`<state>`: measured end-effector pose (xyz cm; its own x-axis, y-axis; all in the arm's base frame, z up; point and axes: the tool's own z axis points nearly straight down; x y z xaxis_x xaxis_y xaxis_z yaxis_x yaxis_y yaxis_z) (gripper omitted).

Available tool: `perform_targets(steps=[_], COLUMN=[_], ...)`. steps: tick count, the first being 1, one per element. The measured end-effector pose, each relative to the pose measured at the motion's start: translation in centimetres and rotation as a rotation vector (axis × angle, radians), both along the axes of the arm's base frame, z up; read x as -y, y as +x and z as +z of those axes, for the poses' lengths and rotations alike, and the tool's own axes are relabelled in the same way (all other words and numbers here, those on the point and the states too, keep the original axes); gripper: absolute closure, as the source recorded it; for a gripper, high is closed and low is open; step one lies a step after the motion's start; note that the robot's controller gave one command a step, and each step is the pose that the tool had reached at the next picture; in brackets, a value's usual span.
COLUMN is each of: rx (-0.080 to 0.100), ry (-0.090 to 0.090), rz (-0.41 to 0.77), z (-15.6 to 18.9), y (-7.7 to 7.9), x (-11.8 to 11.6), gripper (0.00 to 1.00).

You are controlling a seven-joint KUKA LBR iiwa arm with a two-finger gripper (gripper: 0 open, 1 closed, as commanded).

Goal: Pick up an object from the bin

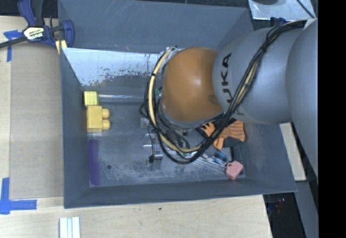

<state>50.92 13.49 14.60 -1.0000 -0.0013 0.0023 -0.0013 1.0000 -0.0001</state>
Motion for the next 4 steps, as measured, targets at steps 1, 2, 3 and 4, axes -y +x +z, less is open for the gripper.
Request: perform_targets(steps=[1, 2, 3, 4], rx=[0.005, 0.003, 0.018, 0.003], ry=[0.001, -0.003, 0.008, 0.0], rz=[-0.001, 0.009, -0.05, -0.009], z=[0.2, -7.9, -4.5, -6.9], y=[0.2, 3.1, 4.9, 3.5], x=[0.1, 9.1, 8.2, 8.7], gripper=[0.0, 0.0, 0.0, 0.0])
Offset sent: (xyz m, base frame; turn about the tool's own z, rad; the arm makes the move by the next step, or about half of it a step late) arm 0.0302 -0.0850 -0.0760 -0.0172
